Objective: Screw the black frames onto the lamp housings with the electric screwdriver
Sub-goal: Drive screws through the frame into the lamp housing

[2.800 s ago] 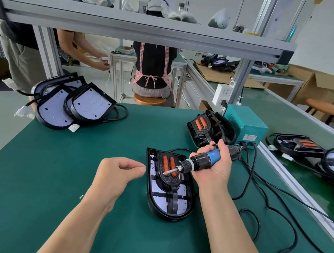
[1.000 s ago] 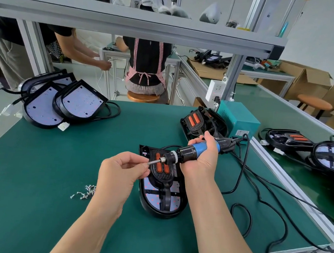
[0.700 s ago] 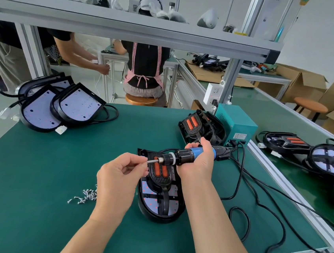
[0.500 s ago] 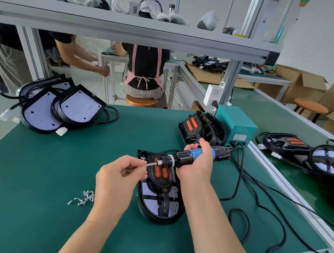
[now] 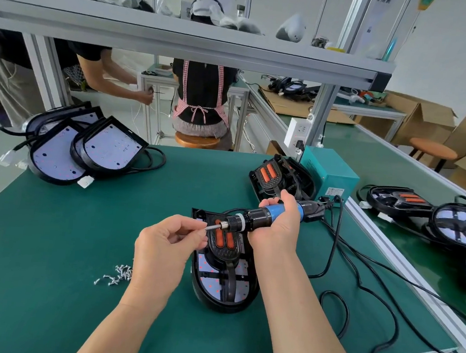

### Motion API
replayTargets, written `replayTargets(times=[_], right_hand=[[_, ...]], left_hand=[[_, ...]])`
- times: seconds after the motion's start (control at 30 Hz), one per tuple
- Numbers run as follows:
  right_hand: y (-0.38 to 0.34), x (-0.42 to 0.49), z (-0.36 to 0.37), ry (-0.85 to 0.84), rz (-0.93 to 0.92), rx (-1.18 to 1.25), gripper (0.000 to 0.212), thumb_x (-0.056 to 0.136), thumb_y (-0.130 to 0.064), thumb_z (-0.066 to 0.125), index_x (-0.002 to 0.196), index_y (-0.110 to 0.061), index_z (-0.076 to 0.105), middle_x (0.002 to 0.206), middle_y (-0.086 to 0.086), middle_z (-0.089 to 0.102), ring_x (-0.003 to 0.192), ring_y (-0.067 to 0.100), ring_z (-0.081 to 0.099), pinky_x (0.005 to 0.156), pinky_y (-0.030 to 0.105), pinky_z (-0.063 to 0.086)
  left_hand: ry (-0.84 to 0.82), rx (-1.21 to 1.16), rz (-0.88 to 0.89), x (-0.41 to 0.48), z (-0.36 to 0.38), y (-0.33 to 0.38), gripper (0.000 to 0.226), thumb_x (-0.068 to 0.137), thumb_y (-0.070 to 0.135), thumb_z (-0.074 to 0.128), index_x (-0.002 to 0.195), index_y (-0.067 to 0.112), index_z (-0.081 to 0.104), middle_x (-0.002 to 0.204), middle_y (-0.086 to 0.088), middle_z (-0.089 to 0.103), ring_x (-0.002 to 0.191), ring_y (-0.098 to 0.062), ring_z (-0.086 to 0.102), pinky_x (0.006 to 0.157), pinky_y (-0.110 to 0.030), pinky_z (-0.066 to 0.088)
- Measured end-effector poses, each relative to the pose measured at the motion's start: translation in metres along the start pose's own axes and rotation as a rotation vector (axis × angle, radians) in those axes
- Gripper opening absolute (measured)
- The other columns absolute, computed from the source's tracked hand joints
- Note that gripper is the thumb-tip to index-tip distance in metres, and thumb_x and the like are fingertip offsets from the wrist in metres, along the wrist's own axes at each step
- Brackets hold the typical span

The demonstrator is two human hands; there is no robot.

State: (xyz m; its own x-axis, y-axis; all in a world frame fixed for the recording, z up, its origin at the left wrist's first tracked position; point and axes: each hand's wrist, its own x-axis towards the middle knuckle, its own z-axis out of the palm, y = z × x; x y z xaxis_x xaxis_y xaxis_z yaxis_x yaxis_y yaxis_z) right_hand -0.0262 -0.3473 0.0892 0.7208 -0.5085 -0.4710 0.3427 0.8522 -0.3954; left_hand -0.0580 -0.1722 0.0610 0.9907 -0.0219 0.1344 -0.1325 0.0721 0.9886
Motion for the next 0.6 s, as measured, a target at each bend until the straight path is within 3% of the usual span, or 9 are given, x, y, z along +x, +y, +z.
replayTargets(times=[0.07, 0.13, 0.2, 0.3, 0.37, 0.5, 0.6], right_hand=[[-0.001, 0.0, 0.001, -0.004, 0.003, 0.001, 0.021, 0.089, -0.019, 0.074, 0.087, -0.014, 0.054, 0.064, -0.001, 0.058, 0.049, 0.012, 0.057, 0.073, 0.03, 0.053], [-0.002, 0.001, 0.002, -0.014, 0.005, 0.001, 0.02, 0.089, -0.018, 0.074, 0.089, -0.015, 0.055, 0.058, -0.001, 0.06, 0.044, 0.012, 0.058, 0.062, 0.028, 0.054], [-0.004, 0.002, 0.004, -0.022, -0.002, 0.006, 0.018, 0.089, -0.016, 0.075, 0.089, -0.015, 0.056, 0.054, -0.002, 0.061, 0.041, 0.011, 0.059, 0.05, 0.023, 0.053], [-0.008, 0.003, 0.009, -0.027, -0.027, -0.019, 0.019, 0.087, -0.016, 0.076, 0.086, -0.015, 0.058, 0.058, -0.002, 0.06, 0.041, 0.011, 0.059, 0.047, 0.022, 0.052], [-0.009, 0.003, 0.011, -0.034, -0.047, -0.035, 0.019, 0.086, -0.016, 0.077, 0.087, -0.015, 0.059, 0.056, -0.002, 0.061, 0.042, 0.011, 0.059, 0.046, 0.022, 0.052], [-0.01, 0.002, 0.013, -0.083, -0.109, -0.118, 0.018, 0.086, -0.018, 0.077, 0.086, -0.014, 0.06, 0.054, -0.003, 0.06, 0.044, 0.011, 0.06, 0.048, 0.02, 0.052], [-0.011, 0.001, 0.014, -0.134, -0.184, -0.188, 0.02, 0.086, -0.018, 0.077, 0.095, -0.015, 0.059, 0.055, -0.003, 0.059, 0.046, 0.012, 0.057, 0.051, 0.021, 0.052]], left_hand=[[-0.027, 0.001, 0.001, 0.002, -0.001, 0.0, 0.026, 0.082, -0.005, 0.076, 0.081, 0.021, 0.078, 0.075, -0.004, 0.076, 0.067, -0.013, 0.073, 0.067, -0.013, 0.053], [-0.062, -0.012, -0.008, 0.003, -0.002, -0.001, 0.023, 0.082, 0.003, 0.079, 0.09, 0.025, 0.078, 0.08, -0.004, 0.076, 0.07, -0.013, 0.073, 0.068, -0.013, 0.053], [-0.067, -0.036, -0.03, 0.004, -0.005, -0.002, 0.016, 0.084, 0.022, 0.08, 0.098, 0.028, 0.076, 0.084, -0.003, 0.077, 0.075, -0.013, 0.074, 0.07, -0.014, 0.054], [0.083, -0.016, -0.054, 0.008, -0.009, -0.011, 0.022, 0.085, 0.048, 0.065, 0.09, 0.029, 0.076, 0.083, 0.006, 0.076, 0.077, -0.006, 0.072, 0.071, -0.026, 0.058], [0.176, 0.106, -0.104, 0.012, -0.009, -0.021, 0.025, 0.092, 0.051, 0.059, 0.087, 0.03, 0.072, 0.081, 0.006, 0.072, 0.067, 0.001, 0.068, 0.074, -0.035, 0.057], [0.122, 0.194, -0.272, 0.021, -0.003, -0.037, 0.034, 0.098, 0.05, 0.05, 0.092, 0.021, 0.066, 0.083, -0.005, 0.071, 0.051, -0.004, 0.066, 0.078, -0.044, 0.058], [0.059, 0.097, -0.373, 0.03, 0.0, -0.038, 0.046, 0.097, 0.054, 0.044, 0.099, 0.014, 0.066, 0.076, -0.009, 0.072, 0.053, -0.015, 0.067, 0.064, -0.037, 0.057]])
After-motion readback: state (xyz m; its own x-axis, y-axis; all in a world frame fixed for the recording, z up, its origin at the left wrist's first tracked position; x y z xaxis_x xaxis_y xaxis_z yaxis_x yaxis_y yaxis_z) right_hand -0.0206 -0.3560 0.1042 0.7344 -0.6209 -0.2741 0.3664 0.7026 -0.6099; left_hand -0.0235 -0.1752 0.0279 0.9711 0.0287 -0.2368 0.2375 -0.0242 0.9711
